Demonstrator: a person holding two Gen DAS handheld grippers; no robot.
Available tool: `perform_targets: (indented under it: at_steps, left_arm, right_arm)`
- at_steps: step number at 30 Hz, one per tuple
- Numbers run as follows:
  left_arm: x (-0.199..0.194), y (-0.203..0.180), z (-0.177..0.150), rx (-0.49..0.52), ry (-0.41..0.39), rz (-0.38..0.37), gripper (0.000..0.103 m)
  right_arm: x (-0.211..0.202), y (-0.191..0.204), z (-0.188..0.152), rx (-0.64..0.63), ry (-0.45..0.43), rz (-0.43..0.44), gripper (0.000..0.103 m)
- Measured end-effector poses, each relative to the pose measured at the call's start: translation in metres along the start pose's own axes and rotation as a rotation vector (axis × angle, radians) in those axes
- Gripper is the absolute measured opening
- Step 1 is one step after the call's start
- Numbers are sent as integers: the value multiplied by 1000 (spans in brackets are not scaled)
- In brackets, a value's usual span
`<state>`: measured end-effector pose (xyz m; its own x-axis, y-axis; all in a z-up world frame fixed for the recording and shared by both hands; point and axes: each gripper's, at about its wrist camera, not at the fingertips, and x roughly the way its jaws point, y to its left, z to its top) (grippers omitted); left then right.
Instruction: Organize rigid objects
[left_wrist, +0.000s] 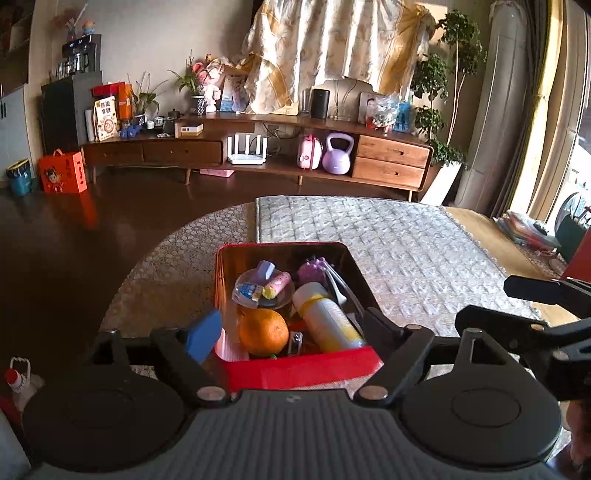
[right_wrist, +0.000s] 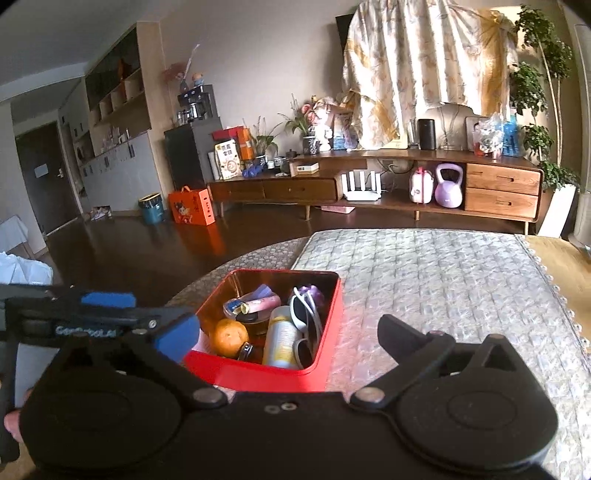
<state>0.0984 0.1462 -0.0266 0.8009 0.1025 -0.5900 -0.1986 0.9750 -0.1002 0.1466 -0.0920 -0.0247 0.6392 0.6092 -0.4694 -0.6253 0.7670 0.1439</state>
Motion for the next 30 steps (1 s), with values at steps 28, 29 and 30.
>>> perform_targets:
  at_steps: [28, 29, 30]
  left_arm:
    - [-26, -30, -15, 21, -35, 35, 102]
    - [-26, -31, -15, 24, -37, 35, 102]
    - [-26, -32, -15, 28, -37, 30, 103]
  right_arm:
    - [-24, -6, -10, 30, -38, -34, 103]
    - [-24, -6, -10, 29, -37, -34, 103]
    - [-23, -7, -11, 30, -35, -34, 103]
